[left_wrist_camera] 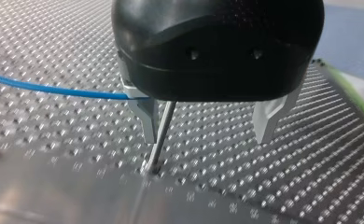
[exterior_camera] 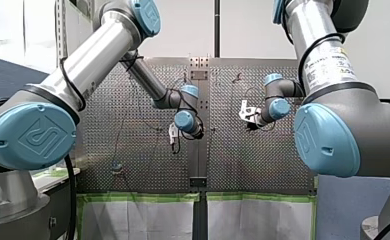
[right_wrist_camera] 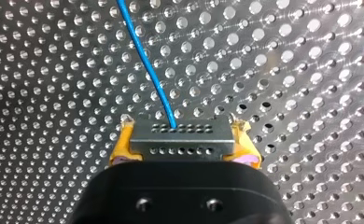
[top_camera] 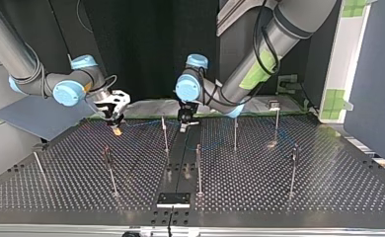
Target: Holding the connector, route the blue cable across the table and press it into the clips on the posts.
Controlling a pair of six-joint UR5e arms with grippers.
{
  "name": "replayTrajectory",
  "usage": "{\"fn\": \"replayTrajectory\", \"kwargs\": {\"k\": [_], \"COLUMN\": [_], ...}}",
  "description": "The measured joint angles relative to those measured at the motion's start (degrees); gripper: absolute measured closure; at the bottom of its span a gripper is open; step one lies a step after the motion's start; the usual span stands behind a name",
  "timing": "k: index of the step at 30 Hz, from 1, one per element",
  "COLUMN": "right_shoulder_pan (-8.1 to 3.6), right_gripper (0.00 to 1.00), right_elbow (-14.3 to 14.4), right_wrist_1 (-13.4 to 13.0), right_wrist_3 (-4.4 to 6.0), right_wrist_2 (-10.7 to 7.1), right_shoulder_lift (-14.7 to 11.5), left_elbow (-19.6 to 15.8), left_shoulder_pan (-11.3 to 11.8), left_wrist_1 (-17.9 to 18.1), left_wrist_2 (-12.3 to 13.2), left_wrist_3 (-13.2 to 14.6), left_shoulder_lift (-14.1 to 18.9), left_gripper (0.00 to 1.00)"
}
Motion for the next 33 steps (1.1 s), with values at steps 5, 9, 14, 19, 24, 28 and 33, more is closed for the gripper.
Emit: {"fn": "replayTrajectory", "kwargs": {"k": [5, 9, 14, 19, 24, 28, 33], "right_shoulder_pan": [-0.38, -0.47, -0.49, -0.49, -0.49, -0.48, -0.59], "right_gripper": [1.0, 1.0, 1.0, 1.0, 1.0, 1.0, 1.0], "right_elbow": [0.0, 0.0, 0.0, -0.01, 0.0, 0.0, -0.01], "right_wrist_1": [1.14, 1.42, 1.5, 1.54, 2.54, 4.11, 5.13], "right_wrist_3": [-0.08, -0.22, -0.29, -0.31, -0.64, -1.52, -2.07], "right_wrist_2": [-0.03, -0.04, -0.04, -0.04, -0.09, -0.13, -0.12], "right_shoulder_lift": [0.0, 0.0, 0.0, 0.0, 0.0, -0.11, -0.36], "left_elbow": [-0.19, -0.21, -1.22, -3.57, -6.11, -6.6, -5.24], "left_shoulder_pan": [-2.32, -4.65, -7.01, -8.59, -10.76, -12.88, -14.68], "left_wrist_1": [-2.83, -5.2, -7.57, -8.16, -5.84, -3.69, -0.8], "left_wrist_2": [-1.91, -4.16, -6.5, -8.65, -9.51, -10.11, -11.54], "left_wrist_3": [0.34, 0.22, 0.16, -0.16, -0.98, -2.81, -5.67], "left_shoulder_lift": [1.9, 3.5, 4.9, 7.28, 9.88, 10.51, 10.41], "left_gripper": [0.0, 0.0, 0.0, 0.0, 0.0, 0.0, 0.0]}}
